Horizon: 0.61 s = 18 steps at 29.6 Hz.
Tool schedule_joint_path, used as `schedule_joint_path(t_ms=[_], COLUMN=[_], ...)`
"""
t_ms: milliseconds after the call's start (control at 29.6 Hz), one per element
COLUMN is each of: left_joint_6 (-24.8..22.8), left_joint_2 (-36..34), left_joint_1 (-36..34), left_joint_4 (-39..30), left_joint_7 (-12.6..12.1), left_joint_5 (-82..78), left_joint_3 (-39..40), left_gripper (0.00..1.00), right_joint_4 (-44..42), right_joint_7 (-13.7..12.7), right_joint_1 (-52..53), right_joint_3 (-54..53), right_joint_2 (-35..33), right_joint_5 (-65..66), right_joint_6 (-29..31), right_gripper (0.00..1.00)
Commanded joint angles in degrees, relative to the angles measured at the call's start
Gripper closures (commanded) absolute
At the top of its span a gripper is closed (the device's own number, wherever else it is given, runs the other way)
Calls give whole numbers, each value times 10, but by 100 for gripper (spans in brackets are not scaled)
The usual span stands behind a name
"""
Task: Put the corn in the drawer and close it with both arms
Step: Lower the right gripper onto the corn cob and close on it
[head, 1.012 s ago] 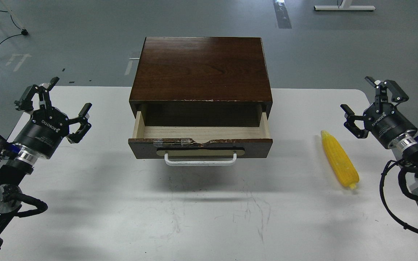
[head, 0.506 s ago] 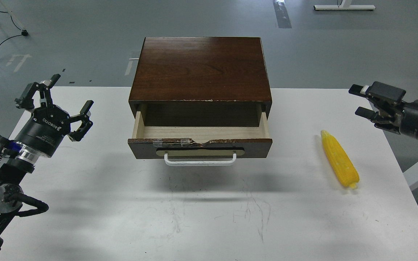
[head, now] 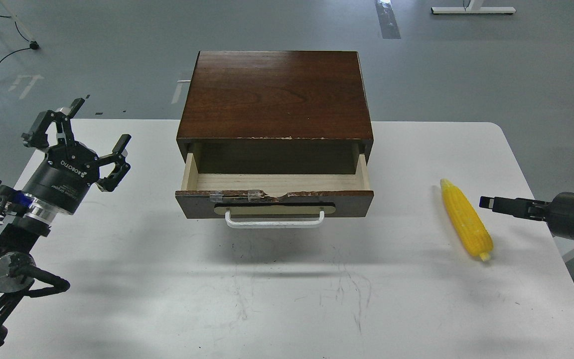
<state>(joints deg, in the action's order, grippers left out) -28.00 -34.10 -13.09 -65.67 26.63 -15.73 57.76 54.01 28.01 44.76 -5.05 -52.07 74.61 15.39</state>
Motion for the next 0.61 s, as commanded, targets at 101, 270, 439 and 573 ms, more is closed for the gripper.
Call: schedule_joint_path(t_ms=[101, 270, 439, 573], left_joint_6=[0, 0, 0, 0], left_joint_2=[2, 3, -1, -1], left_joint_1=[0, 0, 1, 1], left_joint_4=[0, 0, 0, -1], left_joint_7=[0, 0, 0, 0], left_joint_5=[0, 0, 0, 0], left_joint_3=[0, 0, 0, 0], left_gripper=[1, 1, 1, 1], right_joint_4=[-25, -47, -45, -45], right_joint_7=[0, 0, 0, 0], right_joint_1=[35, 45, 46, 46], right_joint_3=[65, 92, 101, 102], right_joint_2=[33, 57, 66, 70], right_joint_5=[0, 0, -1, -1], right_joint_6=[-2, -11, -15, -15], right_gripper=[10, 24, 36, 50])
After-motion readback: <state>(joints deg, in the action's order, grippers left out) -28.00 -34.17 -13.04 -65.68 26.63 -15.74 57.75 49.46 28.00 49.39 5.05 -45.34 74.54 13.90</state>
